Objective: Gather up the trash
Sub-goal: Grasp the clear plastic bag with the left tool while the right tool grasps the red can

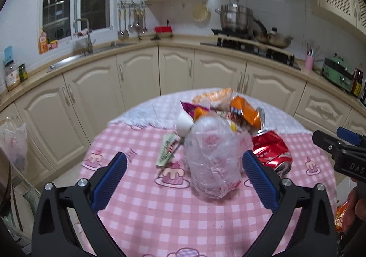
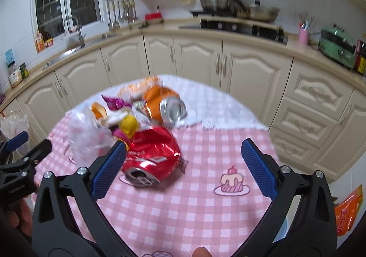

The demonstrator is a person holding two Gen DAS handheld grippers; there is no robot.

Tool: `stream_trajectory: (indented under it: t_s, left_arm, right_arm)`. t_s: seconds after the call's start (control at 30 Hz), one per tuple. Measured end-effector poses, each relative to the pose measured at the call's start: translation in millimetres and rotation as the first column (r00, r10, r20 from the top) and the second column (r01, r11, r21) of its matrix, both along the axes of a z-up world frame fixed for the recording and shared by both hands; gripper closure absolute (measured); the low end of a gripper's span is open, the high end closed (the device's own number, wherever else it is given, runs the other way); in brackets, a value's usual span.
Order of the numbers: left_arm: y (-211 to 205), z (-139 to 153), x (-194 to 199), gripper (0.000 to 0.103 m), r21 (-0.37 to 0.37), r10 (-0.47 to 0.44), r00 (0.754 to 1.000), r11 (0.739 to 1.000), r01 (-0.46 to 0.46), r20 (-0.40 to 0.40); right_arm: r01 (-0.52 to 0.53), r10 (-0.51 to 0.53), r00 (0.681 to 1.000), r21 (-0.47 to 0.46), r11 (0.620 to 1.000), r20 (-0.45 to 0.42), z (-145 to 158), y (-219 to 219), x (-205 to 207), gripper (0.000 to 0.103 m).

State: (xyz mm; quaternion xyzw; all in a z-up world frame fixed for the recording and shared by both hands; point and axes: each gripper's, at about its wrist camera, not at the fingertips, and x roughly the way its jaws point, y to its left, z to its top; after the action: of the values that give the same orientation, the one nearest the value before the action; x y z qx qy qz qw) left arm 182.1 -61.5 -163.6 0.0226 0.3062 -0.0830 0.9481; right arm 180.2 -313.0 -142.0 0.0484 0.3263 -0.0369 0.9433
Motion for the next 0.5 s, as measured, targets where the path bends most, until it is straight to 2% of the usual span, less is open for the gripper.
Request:
stream_trajectory:
  t_s: [0.17,0.33,0.37,0.4,0.43,0.47,0.5]
  left_arm:
    - [-17.9,-34.5,35.9,0.004,0.005,-0.028,0.997,1.0,0.028,-0.072]
    - [-28.1,-53.3,55.4,0.005,-0.019,-0.062,0.993,0.998,0.061,-0.1]
    - [-27.6,-56.6,57.5,0.009,-0.045,-0.079,0.991,0.996,0.075,-0.105]
    - [-26.9,-59.2,58.6,0.019,-0.07,-0.099,0.989,0.993,0.092,-0.113]
    - [-27.9,-60.2,58.7,0.042,-0.089,-0.117,0.985,0.99,0.106,-0.124]
    - [-26.4,-60.7,58.7,0.048,-0.111,-0.127,0.984,0.987,0.114,-0.127]
    - [-26.3,-60.2,58.3,0.05,-0.119,-0.128,0.984,0.986,0.114,-0.124]
  right_arm:
    - [0.002,0.0,0.999,0.025,1.0,-0.054,-23.4,-8.9,16.2,0.005]
    - [0.002,0.002,0.997,0.053,0.999,-0.084,-38.0,-10.9,26.5,0.005]
    - [0.0,0.005,0.996,0.058,0.998,-0.089,-39.5,-10.8,28.1,0.005]
    - [-0.003,0.008,0.996,0.064,0.998,-0.091,-41.8,-9.3,30.1,0.005]
    - [-0.007,0.013,0.995,0.063,0.998,-0.095,-42.8,-8.1,31.6,0.005]
    - [-0.017,0.024,0.995,0.066,0.998,-0.101,-44.0,-5.6,33.9,0.005]
    - [-0.028,0.036,0.994,0.073,0.997,-0.106,-44.6,-3.3,35.9,0.005]
